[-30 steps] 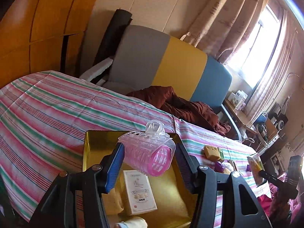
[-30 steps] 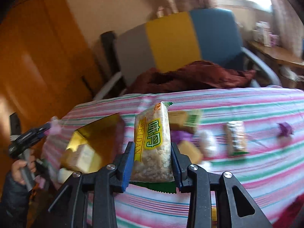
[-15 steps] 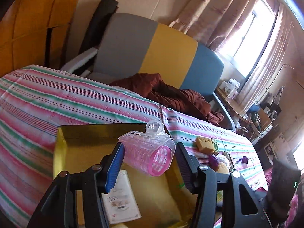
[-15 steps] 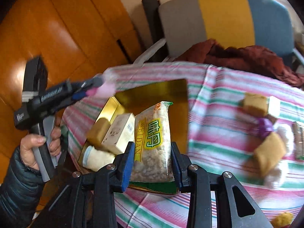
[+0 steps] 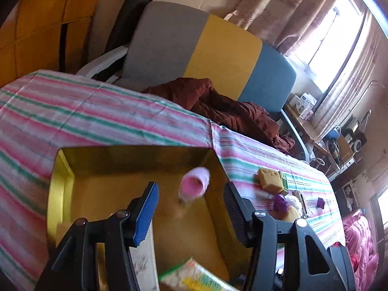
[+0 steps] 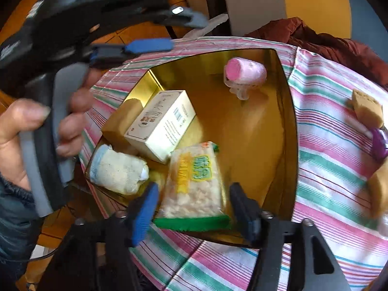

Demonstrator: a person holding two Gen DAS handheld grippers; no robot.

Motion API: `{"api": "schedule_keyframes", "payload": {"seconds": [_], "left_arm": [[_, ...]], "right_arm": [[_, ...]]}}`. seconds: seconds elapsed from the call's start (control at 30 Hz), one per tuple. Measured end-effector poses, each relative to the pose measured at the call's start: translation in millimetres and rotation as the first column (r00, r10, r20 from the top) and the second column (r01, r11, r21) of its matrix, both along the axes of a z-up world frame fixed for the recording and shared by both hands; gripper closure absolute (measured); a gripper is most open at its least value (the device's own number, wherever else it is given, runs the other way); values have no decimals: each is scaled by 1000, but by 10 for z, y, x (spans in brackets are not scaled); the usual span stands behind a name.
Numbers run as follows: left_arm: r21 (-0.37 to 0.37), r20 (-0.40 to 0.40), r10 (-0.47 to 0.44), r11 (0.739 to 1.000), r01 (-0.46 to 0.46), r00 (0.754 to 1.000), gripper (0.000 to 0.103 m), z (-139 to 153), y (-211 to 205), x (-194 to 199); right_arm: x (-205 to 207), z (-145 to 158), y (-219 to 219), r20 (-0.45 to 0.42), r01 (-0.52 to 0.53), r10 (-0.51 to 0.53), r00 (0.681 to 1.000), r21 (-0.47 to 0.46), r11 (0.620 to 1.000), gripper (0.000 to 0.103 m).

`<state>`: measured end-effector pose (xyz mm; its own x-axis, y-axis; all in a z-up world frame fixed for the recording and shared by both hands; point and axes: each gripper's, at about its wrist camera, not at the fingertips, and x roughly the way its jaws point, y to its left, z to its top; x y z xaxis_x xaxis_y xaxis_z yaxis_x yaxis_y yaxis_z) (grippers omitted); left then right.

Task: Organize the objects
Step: 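Drop the pink roller into the gold tray with the left tool while the right tool places the snack bag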

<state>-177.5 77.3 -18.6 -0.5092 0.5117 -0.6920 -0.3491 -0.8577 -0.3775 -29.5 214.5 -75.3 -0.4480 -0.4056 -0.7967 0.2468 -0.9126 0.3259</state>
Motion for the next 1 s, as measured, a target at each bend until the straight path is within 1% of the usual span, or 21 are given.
{"api": "schedule_keyframes", "payload": {"seconds": [0.03,0.1,0.13,0.2,0.3,0.33,0.4,0.43,0.5,0.53,0.57,0.6,0.7,0.77,0.8,0.87,0.93,1.0], "left_arm": [[-7,-4,10,1000,-10,1000,47,4,-43,49],[-26,-26,31,999,-31,999,47,18,-143,179],[-32,-36,40,999,-41,999,47,24,-187,246],[-45,-55,54,997,-57,997,47,38,-248,369],[-73,-98,65,995,-73,993,47,62,-317,585],[-83,-111,66,994,-76,992,47,70,-330,650],[-87,-128,75,992,-87,989,47,80,-364,763],[-86,-132,81,992,-93,988,47,79,-383,829],[-93,-136,90,990,-103,987,47,76,-404,905],[-102,-142,99,988,-114,985,47,76,-413,933],[-115,-151,108,985,-125,983,47,73,-419,974],[-122,-157,113,984,-133,981,47,73,-427,1007],[-124,-154,138,980,-158,978,47,58,-485,1074],[-121,-151,153,978,-172,977,47,63,-531,1111],[-121,-155,154,977,-174,976,47,64,-536,1136],[-148,-184,164,970,-193,969,47,84,-543,1192],[-179,-221,165,962,-207,961,47,111,-530,1259],[-202,-242,170,954,-221,955,47,131,-514,1313]], "right_arm": [[24,11,15,-9,7,-7,1000,5,1000,27],[67,54,31,-32,19,-18,999,23,1000,17],[95,95,30,-53,27,-25,998,44,999,15],[174,165,18,-104,42,-33,994,87,995,6],[242,280,-28,-209,80,-44,977,170,982,1],[286,332,-44,-253,101,-49,966,195,976,1],[329,420,-76,-325,145,-68,943,218,965,0],[356,458,-90,-362,189,-90,928,246,951,0],[397,488,-145,-419,273,-119,900,329,904,0],[414,502,-177,-431,286,-115,895,356,890,0],[406,491,-199,-429,292,-114,896,376,879,0],[389,480,-197,-409,289,-120,905,381,878,0],[365,458,-133,-356,271,-149,923,324,907,0],[383,439,-93,-330,254,-151,932,295,921,0],[397,427,-81,-319,236,-145,936,267,934,0],[445,392,-63,-314,226,-153,937,212,951,0],[477,369,-58,-309,223,-152,939,212,951,0],[535,371,-71,-324,236,-159,933,214,948,0]]}}
